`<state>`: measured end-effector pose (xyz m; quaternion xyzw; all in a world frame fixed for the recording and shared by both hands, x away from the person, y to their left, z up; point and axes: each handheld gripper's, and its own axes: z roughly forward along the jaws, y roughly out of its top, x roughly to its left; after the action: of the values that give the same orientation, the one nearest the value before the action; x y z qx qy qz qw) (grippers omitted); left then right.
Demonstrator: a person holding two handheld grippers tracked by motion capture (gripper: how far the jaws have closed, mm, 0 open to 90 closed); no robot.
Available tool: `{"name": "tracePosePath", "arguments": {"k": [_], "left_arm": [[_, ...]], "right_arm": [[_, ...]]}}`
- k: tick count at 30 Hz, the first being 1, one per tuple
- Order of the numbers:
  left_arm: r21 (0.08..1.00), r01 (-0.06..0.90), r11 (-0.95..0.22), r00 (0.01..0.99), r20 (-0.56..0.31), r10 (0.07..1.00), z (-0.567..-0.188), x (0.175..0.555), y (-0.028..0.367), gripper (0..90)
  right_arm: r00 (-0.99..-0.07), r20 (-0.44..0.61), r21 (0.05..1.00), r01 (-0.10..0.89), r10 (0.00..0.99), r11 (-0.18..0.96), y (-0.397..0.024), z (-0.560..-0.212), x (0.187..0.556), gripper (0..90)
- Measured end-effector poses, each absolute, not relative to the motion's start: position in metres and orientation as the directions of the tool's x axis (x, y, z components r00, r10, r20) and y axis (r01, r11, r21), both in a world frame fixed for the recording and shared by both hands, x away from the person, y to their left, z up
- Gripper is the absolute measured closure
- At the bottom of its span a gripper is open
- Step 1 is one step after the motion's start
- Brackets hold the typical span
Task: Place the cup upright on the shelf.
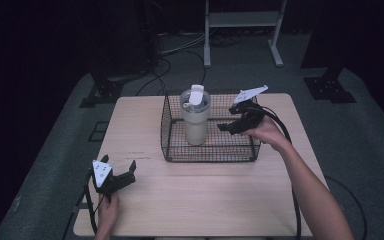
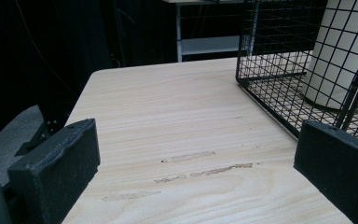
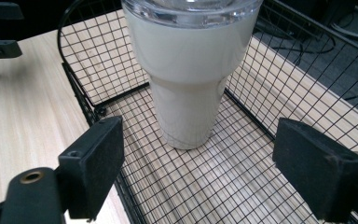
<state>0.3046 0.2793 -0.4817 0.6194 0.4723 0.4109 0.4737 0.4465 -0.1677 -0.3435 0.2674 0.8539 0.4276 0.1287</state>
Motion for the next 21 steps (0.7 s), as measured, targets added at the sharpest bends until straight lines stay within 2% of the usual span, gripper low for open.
{"name": "tracePosePath", "arguments": {"k": [21], "left_arm": [[0.976, 0.192, -0.107, 0.215, 0.064, 0.974, -0.482, 0.305, 0.278, 0.0]], "right_arm": [[-0.83, 0.019, 0.82, 0.332, 0.558, 0.466, -0.196, -0.338, 0.416, 16.0]]}}
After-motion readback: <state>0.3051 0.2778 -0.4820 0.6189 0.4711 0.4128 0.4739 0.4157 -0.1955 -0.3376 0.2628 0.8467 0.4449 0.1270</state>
